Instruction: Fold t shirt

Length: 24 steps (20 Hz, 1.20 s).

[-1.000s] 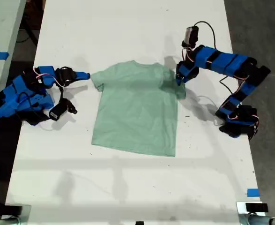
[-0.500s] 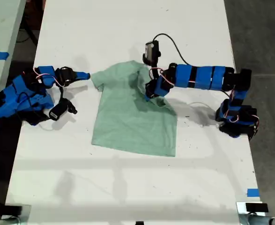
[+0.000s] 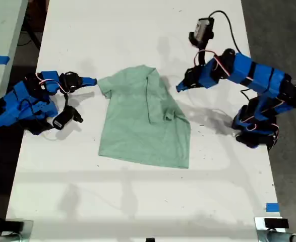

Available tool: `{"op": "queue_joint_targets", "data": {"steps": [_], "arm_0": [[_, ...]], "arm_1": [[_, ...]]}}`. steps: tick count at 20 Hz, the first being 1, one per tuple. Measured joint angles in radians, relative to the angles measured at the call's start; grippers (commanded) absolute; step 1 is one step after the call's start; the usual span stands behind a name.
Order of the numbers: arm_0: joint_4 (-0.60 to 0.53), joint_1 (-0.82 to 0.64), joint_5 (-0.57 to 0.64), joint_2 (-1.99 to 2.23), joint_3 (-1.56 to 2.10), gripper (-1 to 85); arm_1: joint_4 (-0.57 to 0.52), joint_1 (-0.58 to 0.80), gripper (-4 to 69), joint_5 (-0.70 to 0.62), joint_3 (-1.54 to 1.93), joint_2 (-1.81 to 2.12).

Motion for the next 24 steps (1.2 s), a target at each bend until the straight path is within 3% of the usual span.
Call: {"op": "queue_joint_targets", "data": {"steps": [4, 5, 8, 10, 13, 15, 19, 24], "arm_0": [[-0.021, 0.02, -0.018, 0.0, 0.0, -0.3], [-0.032, 0.046, -0.04, 0.0, 0.0, 2.6], [-0.057, 0.193, -0.104, 0.0, 0.0, 2.0], [-0.054, 0.261, -0.109, 0.0, 0.0, 2.3], [0.103, 0.247, -0.087, -0.003, 0.0, 1.9], [0.127, 0.242, -0.009, -0.003, 0.0, 2.2], [0.129, 0.242, 0.149, -0.003, 0.0, 1.9], [0.129, 0.262, 0.167, -0.003, 0.0, 1.9]], "arm_1": [[-0.23, -0.114, 1.6, 0.015, 0.706, 0.676], [-0.233, -0.127, 4.2, 0.02, 0.891, 0.861], [-0.17, -0.219, 2.9, 0.02, 1.316, 1.304], [-0.13, -0.215, 2.5, -0.043, 1.355, 1.342], [-0.126, -0.302, 2.8, -0.104, 1.358, 1.353], [-0.083, -0.399, 2.5, -0.051, 1.359, 1.342], [-0.069, -0.638, 1.6, -0.238, 1.361, 1.351], [-0.048, -0.523, 1.6, -0.21, 1.361, 1.351]]}}
